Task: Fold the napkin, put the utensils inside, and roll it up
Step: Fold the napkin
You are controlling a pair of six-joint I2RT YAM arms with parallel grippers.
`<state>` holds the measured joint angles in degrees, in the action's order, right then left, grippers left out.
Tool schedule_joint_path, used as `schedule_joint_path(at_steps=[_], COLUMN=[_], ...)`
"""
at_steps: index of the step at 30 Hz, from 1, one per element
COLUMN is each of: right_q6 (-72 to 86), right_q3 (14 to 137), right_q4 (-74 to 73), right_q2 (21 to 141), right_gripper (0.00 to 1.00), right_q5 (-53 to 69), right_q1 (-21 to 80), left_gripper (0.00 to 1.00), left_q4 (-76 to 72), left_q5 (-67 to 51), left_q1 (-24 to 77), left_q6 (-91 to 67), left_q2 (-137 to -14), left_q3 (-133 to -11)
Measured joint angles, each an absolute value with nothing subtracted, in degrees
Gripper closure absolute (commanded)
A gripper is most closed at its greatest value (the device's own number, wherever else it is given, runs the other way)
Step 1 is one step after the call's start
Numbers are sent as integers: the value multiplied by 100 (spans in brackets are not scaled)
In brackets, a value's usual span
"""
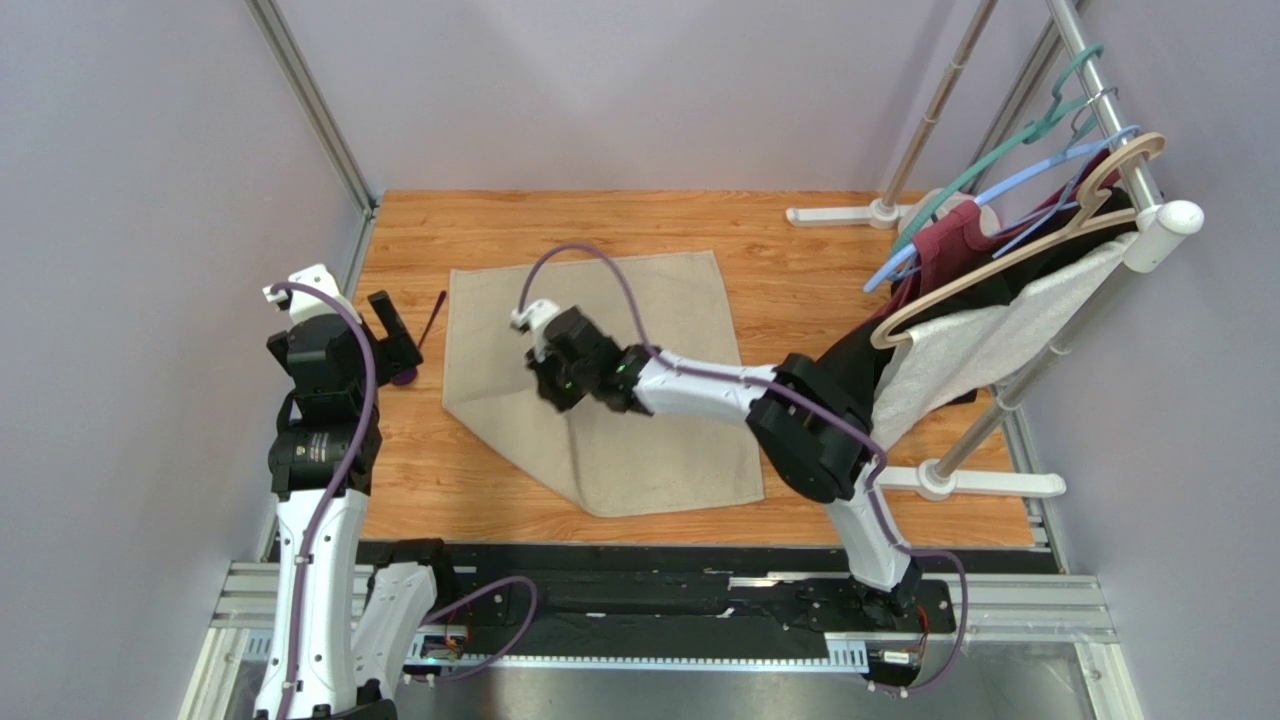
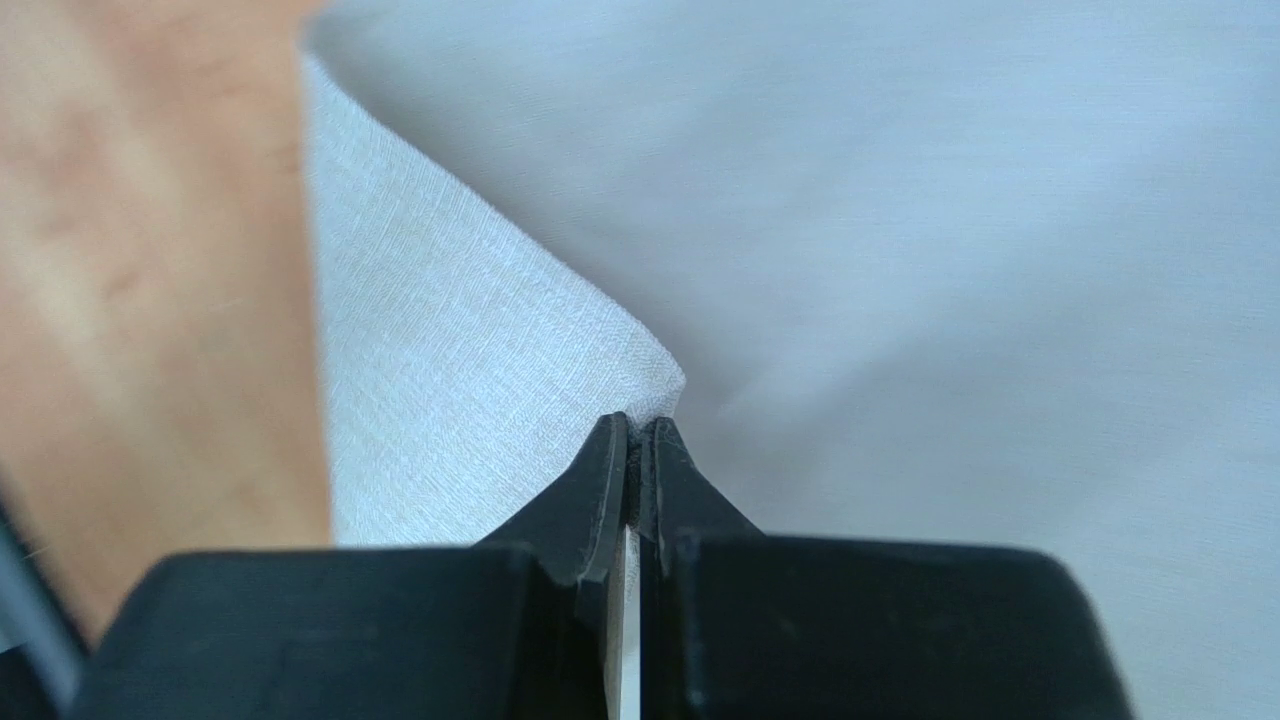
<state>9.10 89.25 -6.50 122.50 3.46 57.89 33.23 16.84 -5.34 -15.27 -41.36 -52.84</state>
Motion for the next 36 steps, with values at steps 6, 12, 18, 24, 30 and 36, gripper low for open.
schedule_joint_path(at_steps=[6,12,18,24,30,36], right_q6=[489,91,-167,-257,-292,-351], right_q3=[9166,9638,10276,10337,10447,10759], right_q4=[-1184,-1468,-1710,-1852,-1870,-1885], right_q2=[12204,12449,13002,13128,13128,13246], right_gripper=[100,100,100,100,100,100], right_q5=[27,-364,-709,-961,-1076,-1243], right_q1=[4390,3723,3492,3334,3148,2967], left_gripper=[1,1,1,1,1,1], left_q4=[3326,3326,3326,3326,3326,3326], left_q5=[1688,1702,1680,1660,1634,1566], left_q1=[-534,-534,-534,-534,-534,-534], left_q6=[-1518,-1514,-1511,-1511,-1511,-1511], left_q2=[-4191,-4241,-4283,-4294,-4324,-4351], left_q3=[-5284,-5284,-5284,-5284,-5284,-5284])
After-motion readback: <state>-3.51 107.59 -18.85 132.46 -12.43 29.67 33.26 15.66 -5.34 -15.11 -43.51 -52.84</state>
